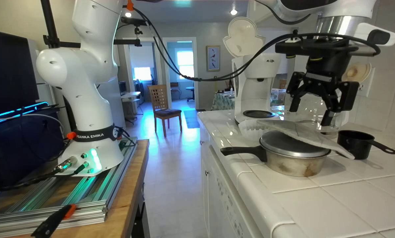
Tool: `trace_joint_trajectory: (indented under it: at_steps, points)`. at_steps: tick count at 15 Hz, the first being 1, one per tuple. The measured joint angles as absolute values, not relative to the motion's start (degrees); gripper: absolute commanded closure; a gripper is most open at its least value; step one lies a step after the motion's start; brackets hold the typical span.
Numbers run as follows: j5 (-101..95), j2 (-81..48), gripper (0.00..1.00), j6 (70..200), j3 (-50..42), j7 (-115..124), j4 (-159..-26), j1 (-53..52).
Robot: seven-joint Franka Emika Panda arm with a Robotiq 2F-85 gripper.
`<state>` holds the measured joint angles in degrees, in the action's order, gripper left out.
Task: Use the grey mat to remove the lid from the pot
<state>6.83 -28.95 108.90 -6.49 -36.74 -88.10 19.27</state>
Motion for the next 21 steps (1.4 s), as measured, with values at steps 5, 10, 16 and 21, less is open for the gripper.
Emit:
trace_joint_trajectory:
  at_steps: [5, 10, 16, 21]
  points:
    - [4.66, -28.99, 0.0, 107.85, -6.44, -36.41, -88.33, 18.33]
    - [4.15, -29.37, 0.0, 107.71, -6.42, -36.41, -88.37, 18.08]
    - [4.13, -29.89, 0.0, 107.69, -6.37, -36.41, -88.49, 17.79]
    - [3.44, -29.98, 0.0, 107.69, -6.36, -36.09, -88.94, 17.42]
